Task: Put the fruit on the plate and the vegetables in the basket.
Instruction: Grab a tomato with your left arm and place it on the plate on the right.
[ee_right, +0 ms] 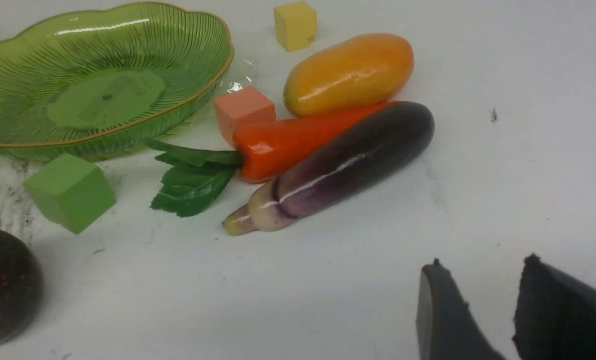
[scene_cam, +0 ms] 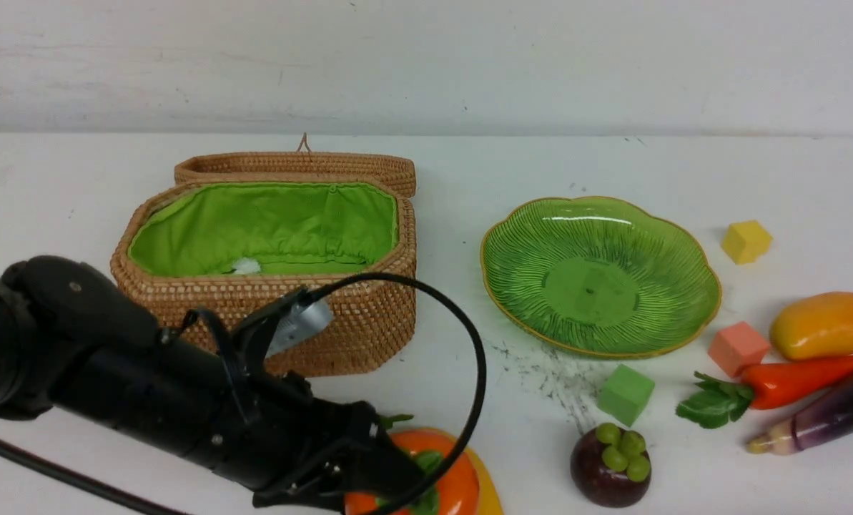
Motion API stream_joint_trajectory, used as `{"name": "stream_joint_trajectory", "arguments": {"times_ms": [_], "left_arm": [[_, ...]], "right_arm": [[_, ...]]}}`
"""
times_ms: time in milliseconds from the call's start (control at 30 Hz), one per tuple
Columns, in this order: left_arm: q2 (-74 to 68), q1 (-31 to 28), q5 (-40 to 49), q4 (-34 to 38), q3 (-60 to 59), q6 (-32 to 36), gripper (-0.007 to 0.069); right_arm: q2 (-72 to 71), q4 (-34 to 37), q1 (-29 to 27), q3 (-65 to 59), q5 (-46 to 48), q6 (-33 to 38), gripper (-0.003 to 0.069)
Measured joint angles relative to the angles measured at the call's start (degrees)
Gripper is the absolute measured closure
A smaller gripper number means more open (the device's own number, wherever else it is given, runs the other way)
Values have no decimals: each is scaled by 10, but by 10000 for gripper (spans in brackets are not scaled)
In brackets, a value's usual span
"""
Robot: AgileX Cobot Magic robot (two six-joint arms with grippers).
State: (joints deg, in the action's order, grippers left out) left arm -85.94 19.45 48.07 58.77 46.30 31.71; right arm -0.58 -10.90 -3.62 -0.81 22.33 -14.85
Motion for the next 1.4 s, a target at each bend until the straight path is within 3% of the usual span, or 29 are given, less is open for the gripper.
{"name": "stream_joint_trajectory", "arguments": {"times_ms": [200, 367, 533, 800, 967, 1400], "left_arm": [[-25, 3, 20, -19, 138, -53, 150], [-108, 38, 23, -88, 312, -127, 150], [-262, 74, 41, -136, 526, -207, 150], [-492, 76, 98, -190, 804, -299, 150], [-548, 76, 97, -218, 860, -343, 151], [-571, 76, 76, -217, 863, -350, 151]], "right_arm": [[0, 0, 0, 0, 0, 0, 416], [0, 0, 0, 0, 0, 0, 416], [0, 0, 0, 0, 0, 0, 416], [0, 0, 0, 0, 0, 0, 416], [0, 0, 0, 0, 0, 0, 416], [0, 0, 0, 0, 0, 0, 416]]}}
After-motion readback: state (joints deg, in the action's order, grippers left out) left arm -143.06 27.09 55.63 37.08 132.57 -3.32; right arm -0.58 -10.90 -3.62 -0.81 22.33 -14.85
